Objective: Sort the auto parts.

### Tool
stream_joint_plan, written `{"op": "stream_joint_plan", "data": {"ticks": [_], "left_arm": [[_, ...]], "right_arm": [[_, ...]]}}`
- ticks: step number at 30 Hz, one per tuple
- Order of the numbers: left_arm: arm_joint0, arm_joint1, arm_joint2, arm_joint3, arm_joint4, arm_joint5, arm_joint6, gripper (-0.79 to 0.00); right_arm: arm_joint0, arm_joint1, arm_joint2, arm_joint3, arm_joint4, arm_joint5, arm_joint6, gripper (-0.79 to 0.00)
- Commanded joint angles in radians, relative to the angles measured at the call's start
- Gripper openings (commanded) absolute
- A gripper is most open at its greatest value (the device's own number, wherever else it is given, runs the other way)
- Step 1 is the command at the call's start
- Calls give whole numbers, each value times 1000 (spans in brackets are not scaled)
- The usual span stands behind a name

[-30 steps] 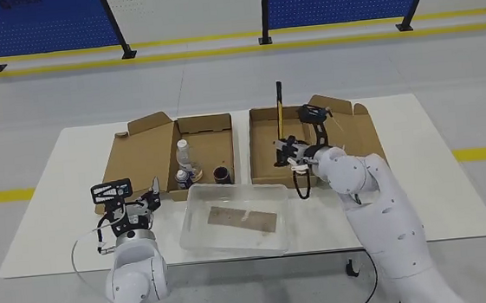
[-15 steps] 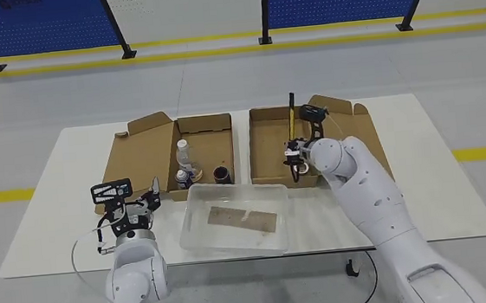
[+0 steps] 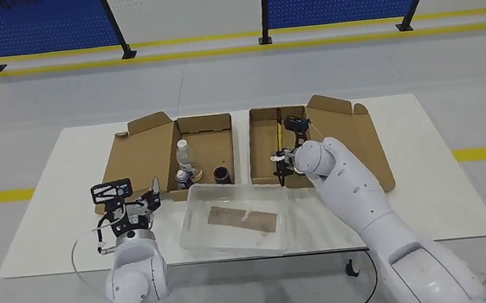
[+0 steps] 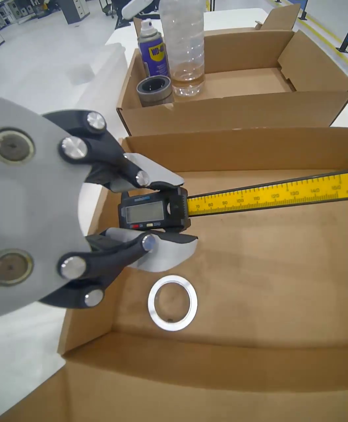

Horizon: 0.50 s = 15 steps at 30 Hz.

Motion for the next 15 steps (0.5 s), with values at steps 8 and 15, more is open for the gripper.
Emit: {"op": "stream_joint_plan", "data": {"ticks": [8,15], "left_arm": [[0,0,0,0,0,0,0,0],[0,0,0,0,0,0,0,0]], "right_arm": [[23,-19,-16,32,13,-24,-32,0],[-36,5,55,-109,41,-102,-128,0]]}}
